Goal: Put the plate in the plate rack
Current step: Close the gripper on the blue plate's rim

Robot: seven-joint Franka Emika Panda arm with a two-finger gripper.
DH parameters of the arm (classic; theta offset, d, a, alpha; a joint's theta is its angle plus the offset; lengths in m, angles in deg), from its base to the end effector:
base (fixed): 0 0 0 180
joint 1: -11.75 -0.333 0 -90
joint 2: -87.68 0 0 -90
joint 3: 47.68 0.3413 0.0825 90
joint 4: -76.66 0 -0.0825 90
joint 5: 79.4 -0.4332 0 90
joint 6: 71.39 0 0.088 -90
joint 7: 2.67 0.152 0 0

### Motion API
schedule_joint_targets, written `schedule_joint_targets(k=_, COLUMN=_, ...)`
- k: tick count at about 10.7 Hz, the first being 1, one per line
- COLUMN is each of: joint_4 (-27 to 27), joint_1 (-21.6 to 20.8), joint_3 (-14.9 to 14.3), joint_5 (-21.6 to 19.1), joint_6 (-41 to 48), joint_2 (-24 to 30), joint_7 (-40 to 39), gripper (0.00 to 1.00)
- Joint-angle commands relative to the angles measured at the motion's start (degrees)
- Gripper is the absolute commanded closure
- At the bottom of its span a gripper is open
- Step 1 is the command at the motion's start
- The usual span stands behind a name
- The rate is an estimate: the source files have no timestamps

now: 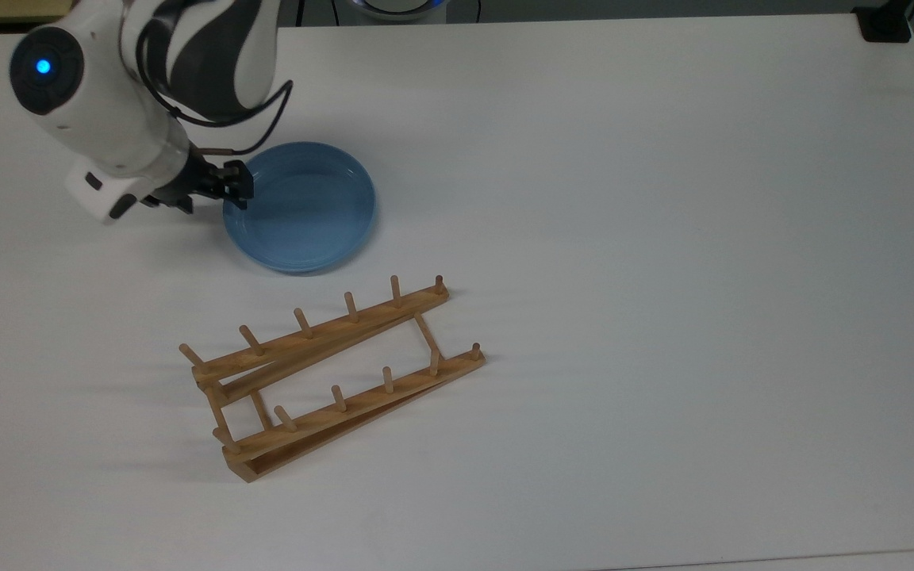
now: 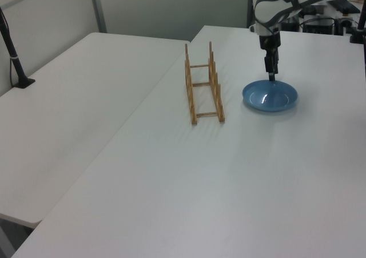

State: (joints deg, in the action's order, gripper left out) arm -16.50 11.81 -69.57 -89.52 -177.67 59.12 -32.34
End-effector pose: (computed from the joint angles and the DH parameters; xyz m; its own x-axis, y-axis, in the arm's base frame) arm 0.6591 -0.2195 0.2857 0.9730 0.0942 -0.2105 0.0766 -0.9930 -0.0904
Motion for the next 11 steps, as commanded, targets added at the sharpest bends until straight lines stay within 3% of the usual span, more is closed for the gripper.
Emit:
schedule_joint_targets(k=1, joint_4=-0.44, joint_1=-3.05, joint_3=-1.76, joint_5=-1.48, joint_6=-3.93, joint_2=-1.49, joint_7=-0.30, gripper=0.47)
schedule_joint_targets(k=6, joint_4=-0.97, joint_1=-5.25, joint_3=-1.31, joint_5=-0.86, joint_6=-3.76, joint_2=-1.40, joint_7=-0.73, gripper=1.00)
schedule_joint_targets(k=11, joint_4=1.30, joint_1=-4.46, joint_3=-2.02, joint_5=-0.43, joint_6=1.84, joint_2=4.46, joint_7=-5.46, gripper=1.00)
